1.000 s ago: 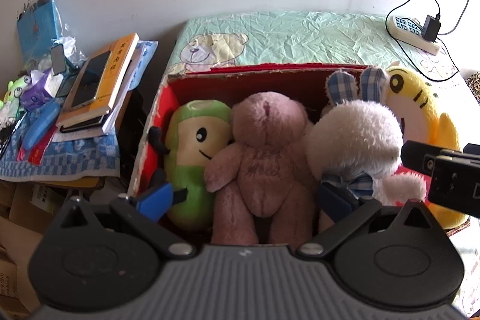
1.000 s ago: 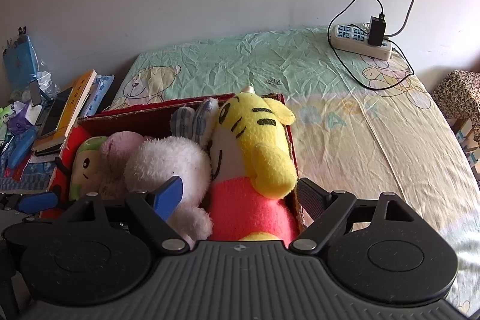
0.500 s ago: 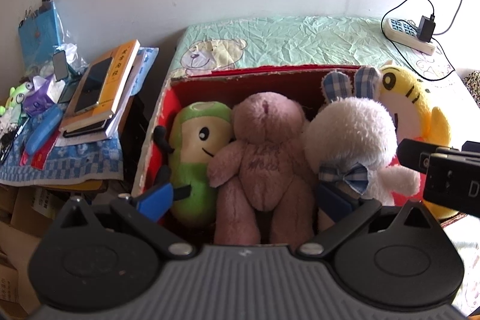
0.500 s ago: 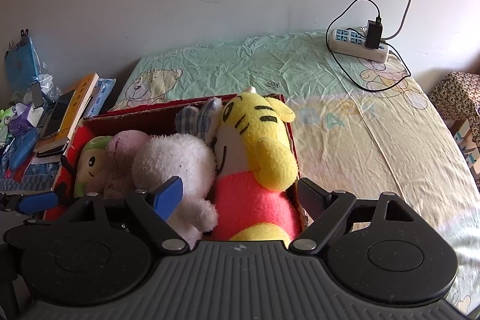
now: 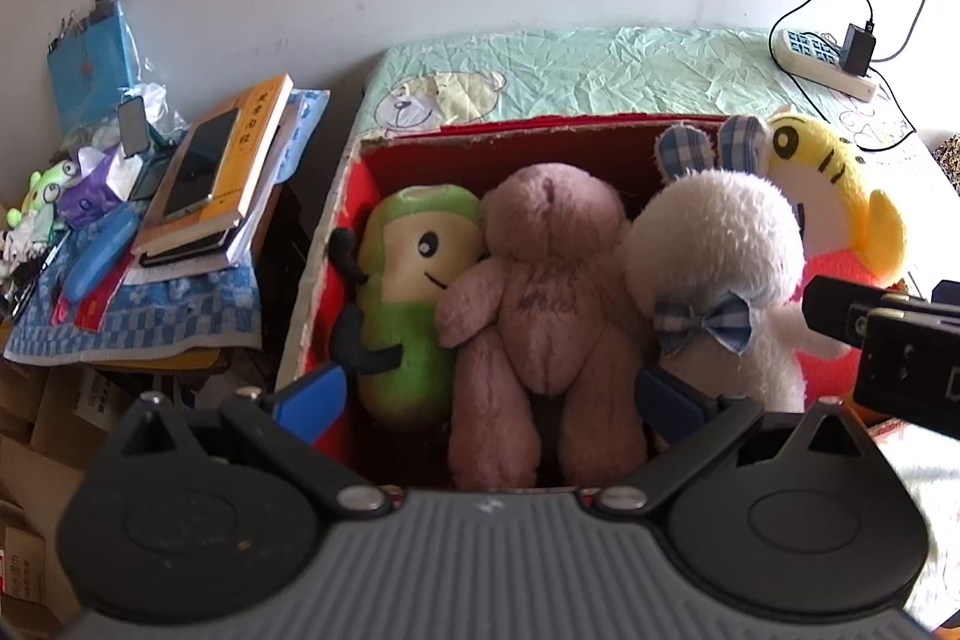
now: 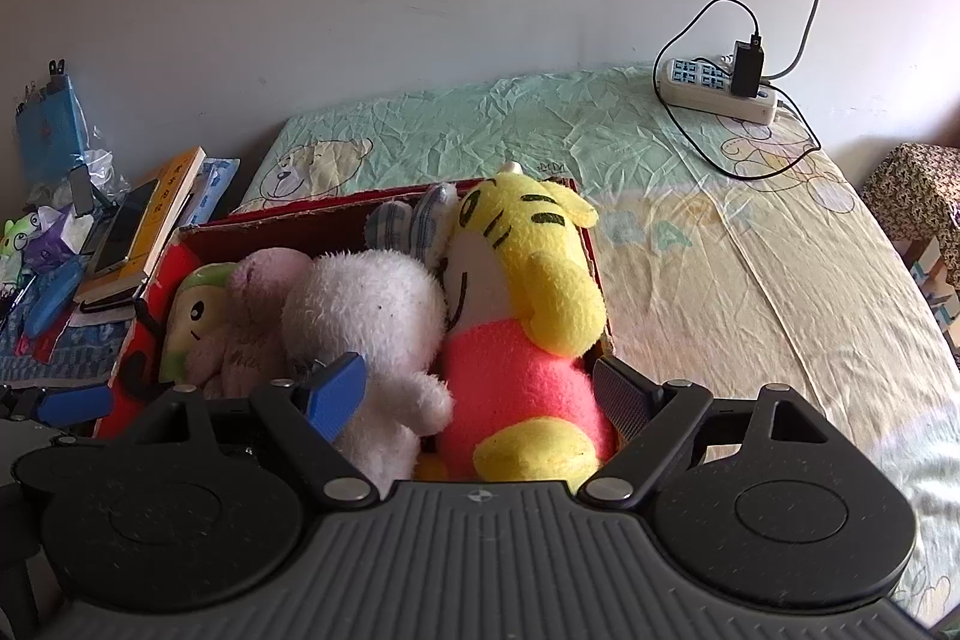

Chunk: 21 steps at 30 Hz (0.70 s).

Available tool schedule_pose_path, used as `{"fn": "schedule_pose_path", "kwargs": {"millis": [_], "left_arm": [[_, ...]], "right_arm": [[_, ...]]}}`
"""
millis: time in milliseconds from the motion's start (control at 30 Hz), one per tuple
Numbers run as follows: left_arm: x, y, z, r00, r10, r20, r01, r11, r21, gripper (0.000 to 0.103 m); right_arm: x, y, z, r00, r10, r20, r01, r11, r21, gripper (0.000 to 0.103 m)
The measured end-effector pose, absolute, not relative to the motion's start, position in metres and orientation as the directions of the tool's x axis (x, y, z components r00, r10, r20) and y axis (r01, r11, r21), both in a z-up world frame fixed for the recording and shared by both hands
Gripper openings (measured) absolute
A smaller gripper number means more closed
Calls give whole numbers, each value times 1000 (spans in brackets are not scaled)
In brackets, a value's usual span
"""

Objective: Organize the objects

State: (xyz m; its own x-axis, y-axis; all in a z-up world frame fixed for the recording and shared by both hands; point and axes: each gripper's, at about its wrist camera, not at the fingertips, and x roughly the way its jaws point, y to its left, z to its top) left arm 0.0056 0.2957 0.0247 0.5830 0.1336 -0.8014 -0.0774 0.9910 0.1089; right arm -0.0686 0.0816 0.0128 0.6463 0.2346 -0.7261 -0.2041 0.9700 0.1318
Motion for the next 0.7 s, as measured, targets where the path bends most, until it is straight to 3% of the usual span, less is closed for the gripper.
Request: {"fn": "schedule_pose_path", "kwargs": {"millis": [700], "left_arm": [[5, 295, 16, 579, 108, -808, -70, 994, 83, 102]], "right_arm": [[-74, 82, 9, 641, 221, -735, -196, 973, 122, 85]]}}
